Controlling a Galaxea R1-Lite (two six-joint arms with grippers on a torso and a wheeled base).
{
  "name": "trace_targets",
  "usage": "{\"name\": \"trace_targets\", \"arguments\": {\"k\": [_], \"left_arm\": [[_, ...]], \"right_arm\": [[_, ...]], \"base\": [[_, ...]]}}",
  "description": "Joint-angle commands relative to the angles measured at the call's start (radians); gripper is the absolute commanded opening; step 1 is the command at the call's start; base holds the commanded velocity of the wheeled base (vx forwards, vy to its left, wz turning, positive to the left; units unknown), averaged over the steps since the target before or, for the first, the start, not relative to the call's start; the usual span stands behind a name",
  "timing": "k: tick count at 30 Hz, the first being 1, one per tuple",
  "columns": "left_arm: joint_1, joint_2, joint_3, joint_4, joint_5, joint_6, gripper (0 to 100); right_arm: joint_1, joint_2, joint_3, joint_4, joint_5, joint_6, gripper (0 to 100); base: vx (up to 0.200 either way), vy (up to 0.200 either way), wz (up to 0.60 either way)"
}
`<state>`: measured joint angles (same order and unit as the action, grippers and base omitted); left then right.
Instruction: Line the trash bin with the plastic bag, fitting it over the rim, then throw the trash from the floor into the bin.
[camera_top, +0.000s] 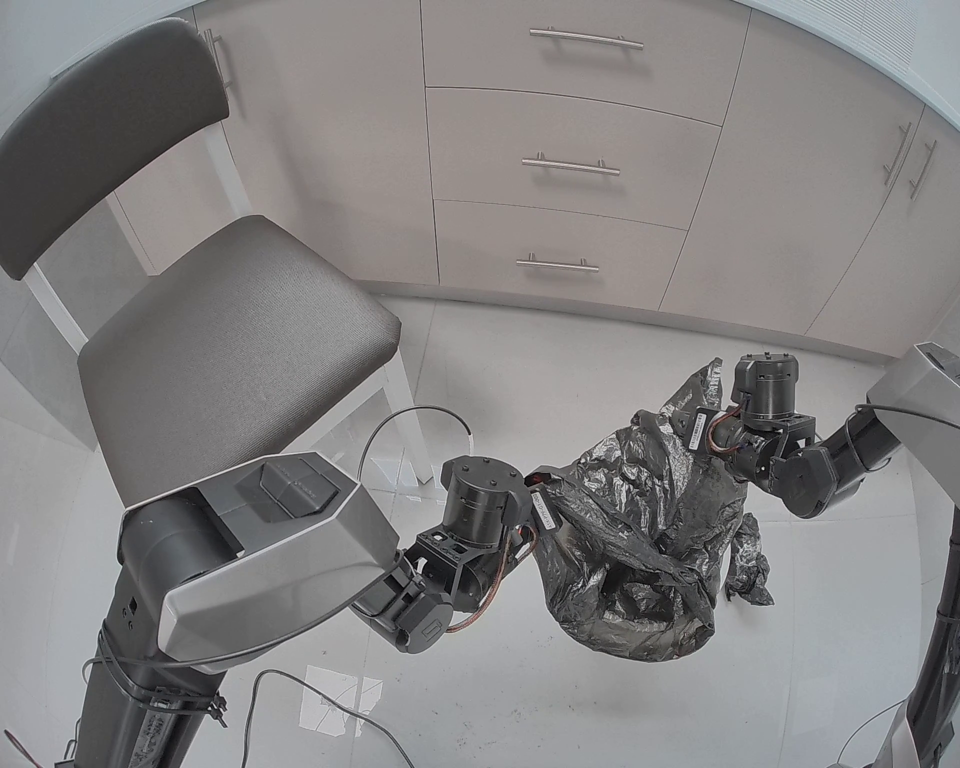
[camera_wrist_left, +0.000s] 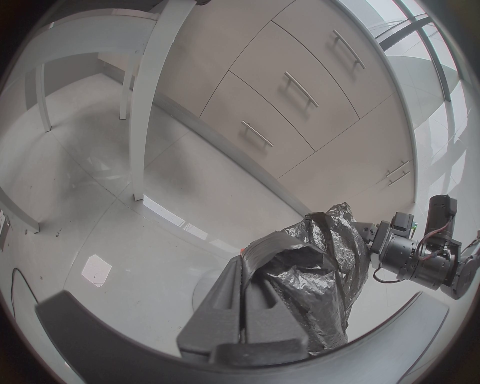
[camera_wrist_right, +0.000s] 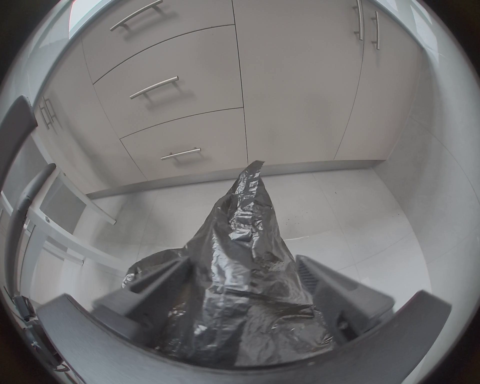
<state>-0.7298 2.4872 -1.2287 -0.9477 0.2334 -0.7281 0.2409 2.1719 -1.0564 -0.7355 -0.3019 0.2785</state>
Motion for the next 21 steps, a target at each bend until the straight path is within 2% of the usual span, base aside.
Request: {"name": "trace_targets", "arguments": {"k": [1,10,14,21], "left_arm": [[0.0,-0.001,0.0,-0.002,0.001,-0.001,0],[-0.003,0.001,0.002,-0.003,0.001,-0.002,0],[-0.003,0.001,0.002,-0.006,0.001,-0.002,0],[-0.003,0.001,0.002,-0.006,0.001,-0.002,0]], "right_arm": [[0.012,0.008,0.003,0.007,0.003,0.005,0],[0.057,0.016,0.049,0.008,0.003,0.033,0],[0.086,0.065,0.102,0.002,0.003,0.087,0],[0.086,0.161,0.096,-0.005,0.02,0.136,0]], "base": [[0.0,0.0,0.0],[0.0,0.0,0.0],[0.0,0.0,0.0],[0.0,0.0,0.0]]}}
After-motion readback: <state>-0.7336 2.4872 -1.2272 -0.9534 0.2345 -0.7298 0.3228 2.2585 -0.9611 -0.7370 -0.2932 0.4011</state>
